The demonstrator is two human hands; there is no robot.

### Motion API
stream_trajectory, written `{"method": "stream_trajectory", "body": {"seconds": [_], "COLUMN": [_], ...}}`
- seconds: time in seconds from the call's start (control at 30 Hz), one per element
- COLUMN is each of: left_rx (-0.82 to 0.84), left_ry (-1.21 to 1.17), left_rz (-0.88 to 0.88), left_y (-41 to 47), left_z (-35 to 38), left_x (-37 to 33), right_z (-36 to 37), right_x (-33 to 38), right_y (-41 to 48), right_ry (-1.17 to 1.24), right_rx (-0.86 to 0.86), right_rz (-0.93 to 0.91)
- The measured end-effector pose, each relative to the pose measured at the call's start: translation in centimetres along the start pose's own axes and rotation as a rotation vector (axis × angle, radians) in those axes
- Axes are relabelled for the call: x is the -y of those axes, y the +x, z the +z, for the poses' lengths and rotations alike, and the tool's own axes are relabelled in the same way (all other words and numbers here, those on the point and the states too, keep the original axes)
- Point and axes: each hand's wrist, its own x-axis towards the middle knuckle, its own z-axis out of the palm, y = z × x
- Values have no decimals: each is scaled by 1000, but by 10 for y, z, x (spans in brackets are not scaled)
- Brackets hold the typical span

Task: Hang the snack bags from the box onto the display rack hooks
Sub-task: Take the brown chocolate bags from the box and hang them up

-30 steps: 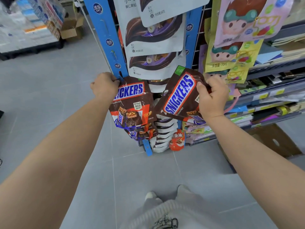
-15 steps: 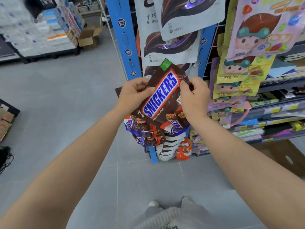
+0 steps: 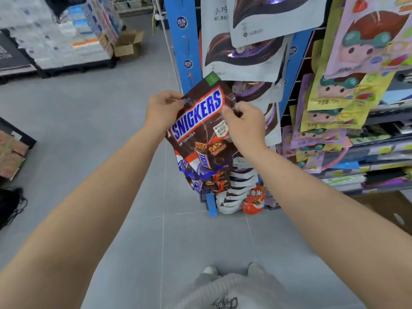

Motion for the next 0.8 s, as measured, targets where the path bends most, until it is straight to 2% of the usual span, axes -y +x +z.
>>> {"method": "stream_trajectory", "body": {"seconds": [0.13,0.2,0.3,0.4,0.5,0.63,0.8], "left_rx": [-99,-80,-130,-237,-276,-320,-286], "left_ry": [78,109,162,158,197,295,369], "left_rz": [35,-5,15,84,201,358,294], "left_y": [7,9,13,16,16,18,32], "left_z": [-1,1,6,9,14,23,27], "left_x": [-2,-4,-3,-7,-14,-21,-28], "right_z": [-8,-11,-12,-10,-7,-7,-4], "right_x": [-8,-12,-8,-6,-15,-25,-24], "right_y": [7,9,12,13,12,20,26], "right_ry": [-196,-241,-221,-196,-178,-126,-126], "right_rx": [382,427,438,453,453,296,165], "right_rz": [98,134,143,46,2,111,173]}}
